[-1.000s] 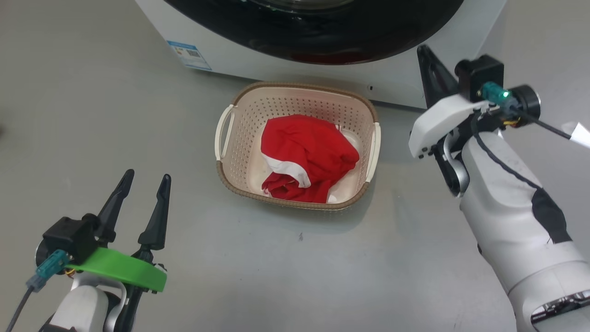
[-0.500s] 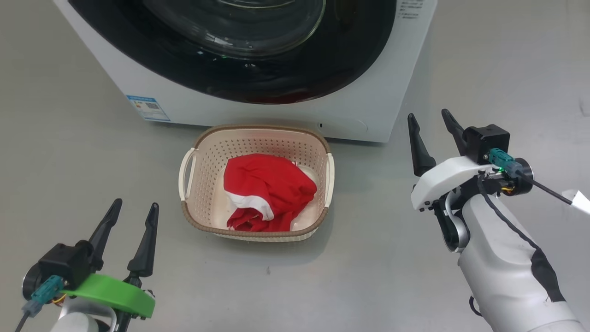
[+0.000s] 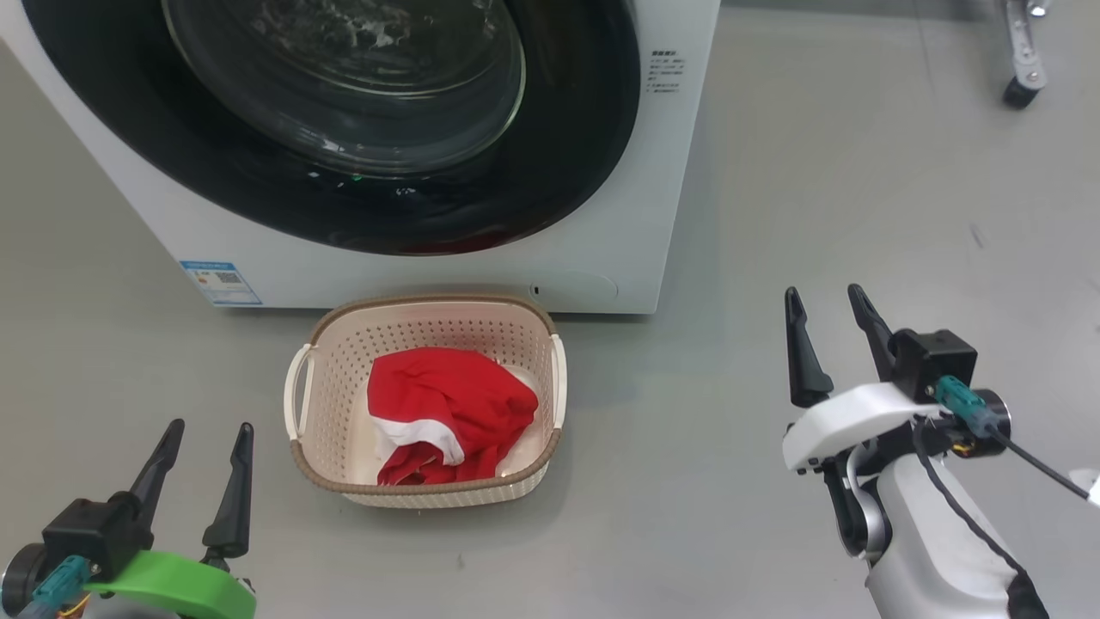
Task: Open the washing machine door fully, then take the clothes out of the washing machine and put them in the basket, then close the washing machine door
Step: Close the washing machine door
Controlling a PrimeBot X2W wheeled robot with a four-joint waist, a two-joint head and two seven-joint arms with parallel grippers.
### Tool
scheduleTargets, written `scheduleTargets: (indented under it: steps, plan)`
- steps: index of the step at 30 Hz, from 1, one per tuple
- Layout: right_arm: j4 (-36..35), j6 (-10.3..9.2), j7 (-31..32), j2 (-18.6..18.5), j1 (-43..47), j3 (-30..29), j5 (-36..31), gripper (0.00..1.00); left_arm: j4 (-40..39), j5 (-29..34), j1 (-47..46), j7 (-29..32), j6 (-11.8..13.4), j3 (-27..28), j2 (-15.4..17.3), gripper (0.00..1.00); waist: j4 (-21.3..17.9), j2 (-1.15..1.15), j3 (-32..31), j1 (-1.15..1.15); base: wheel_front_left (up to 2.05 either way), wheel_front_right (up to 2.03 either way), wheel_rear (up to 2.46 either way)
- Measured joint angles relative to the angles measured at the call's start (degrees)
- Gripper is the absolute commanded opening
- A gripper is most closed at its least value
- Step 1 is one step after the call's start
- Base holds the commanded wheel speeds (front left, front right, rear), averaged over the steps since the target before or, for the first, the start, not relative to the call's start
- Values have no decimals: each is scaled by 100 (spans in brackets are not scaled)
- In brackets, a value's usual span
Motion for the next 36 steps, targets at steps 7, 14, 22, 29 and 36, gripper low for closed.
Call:
scheduleTargets:
  steps: [7,14,22,29,36]
  plan:
    - [-481,-70,0,23,611,-137,-162,100,10,157,103,0,0,209,-136,100,-162,0,-234,0,0,0,0]
    - [-800,-74,0,48,1046,-162,-255,100,-29,233,247,0,0,300,-237,100,-284,0,-421,0,0,0,0]
    - [-1133,-126,0,66,1361,-200,-263,100,-92,393,318,0,0,345,-323,100,-397,0,-563,0,0,0,0]
    - [-1295,-169,0,76,1560,-249,-263,100,-86,458,432,0,0,414,-400,100,-434,0,-604,0,0,0,0]
    - [-1295,-171,0,81,1723,-225,-260,100,-86,555,455,0,0,431,-427,100,-419,0,-620,0,0,0,0]
